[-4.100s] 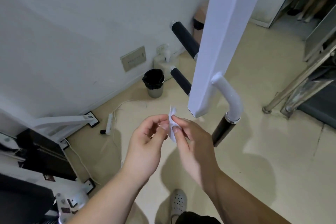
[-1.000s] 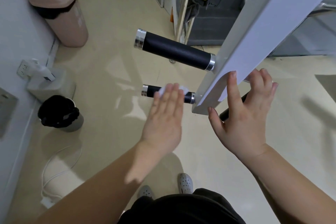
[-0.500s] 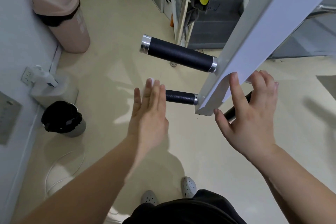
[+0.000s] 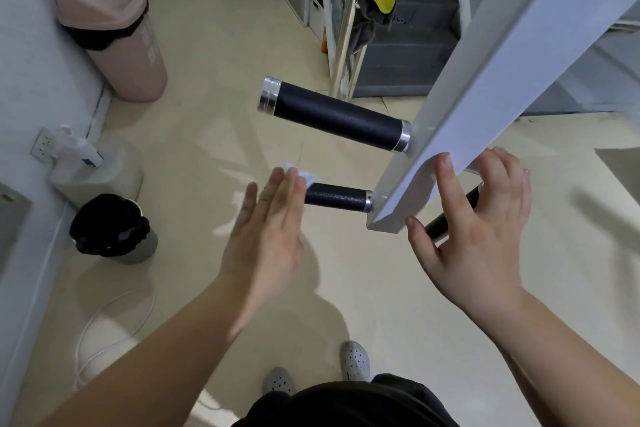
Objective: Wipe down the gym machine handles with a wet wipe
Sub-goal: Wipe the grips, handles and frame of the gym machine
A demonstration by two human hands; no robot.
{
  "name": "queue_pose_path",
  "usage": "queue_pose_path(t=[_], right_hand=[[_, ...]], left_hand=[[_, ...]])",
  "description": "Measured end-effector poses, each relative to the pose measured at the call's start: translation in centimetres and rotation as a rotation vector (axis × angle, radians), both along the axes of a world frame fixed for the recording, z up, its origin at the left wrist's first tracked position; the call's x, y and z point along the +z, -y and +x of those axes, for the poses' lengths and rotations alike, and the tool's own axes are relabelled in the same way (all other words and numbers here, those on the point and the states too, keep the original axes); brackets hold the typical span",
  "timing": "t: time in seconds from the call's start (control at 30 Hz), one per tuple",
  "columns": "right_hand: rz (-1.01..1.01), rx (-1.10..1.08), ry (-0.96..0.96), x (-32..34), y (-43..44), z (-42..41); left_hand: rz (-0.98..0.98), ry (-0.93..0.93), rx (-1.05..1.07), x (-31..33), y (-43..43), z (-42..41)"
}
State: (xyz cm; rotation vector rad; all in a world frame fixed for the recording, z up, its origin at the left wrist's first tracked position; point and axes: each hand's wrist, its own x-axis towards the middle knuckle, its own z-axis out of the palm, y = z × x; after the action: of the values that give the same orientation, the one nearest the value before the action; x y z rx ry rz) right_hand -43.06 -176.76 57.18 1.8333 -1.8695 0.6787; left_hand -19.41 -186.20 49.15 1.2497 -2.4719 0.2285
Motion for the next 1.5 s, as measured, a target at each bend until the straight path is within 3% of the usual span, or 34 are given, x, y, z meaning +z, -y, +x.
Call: queue_pose_path(t=[0.1,0.3,0.57,0.73,0.87,1.07,1.3,1.5], right_hand=[[0.024,0.0,0.018,0.3,0.2,0.0],[0.024,-0.012,0.016,0.3,0.5,0.1],[-0.007,0.018,0.015,0.1,0.9,-0.7],[-0.081,0.083,-0.007,0.6,1.5,-1.9],[-0.134,0.145,-0.032,0.8,2.3,-2.5],[-0.154,0.246,-0.028,0.4,3.1,-3.9],[-0.102,0.345,0.017,0.6,3.7,-5.1],[-0.12,0.427,-0.018,0.4,3.6,-6.2]], left_hand=[[0.064,0.003,0.057,1.1,0.3,-1.3],[0.049,0.094,-0.161,1.1,-1.4,-7.2],[0.09,-0.026,0.068,-1.2,-0.5,-3.1],[0.254,-0.242,0.122,-0.5,-2.2,-6.9],[0.245,-0.23,0.0,-1.1,-4.6,-10.0],[0.345,-0.383,0.3,-1.6,-4.4,-10.0],[0.403,-0.698,0.206,-0.9,-5.9,-15.4],[0.409,-0.917,0.356,-1.5,-5.6,-18.1]])
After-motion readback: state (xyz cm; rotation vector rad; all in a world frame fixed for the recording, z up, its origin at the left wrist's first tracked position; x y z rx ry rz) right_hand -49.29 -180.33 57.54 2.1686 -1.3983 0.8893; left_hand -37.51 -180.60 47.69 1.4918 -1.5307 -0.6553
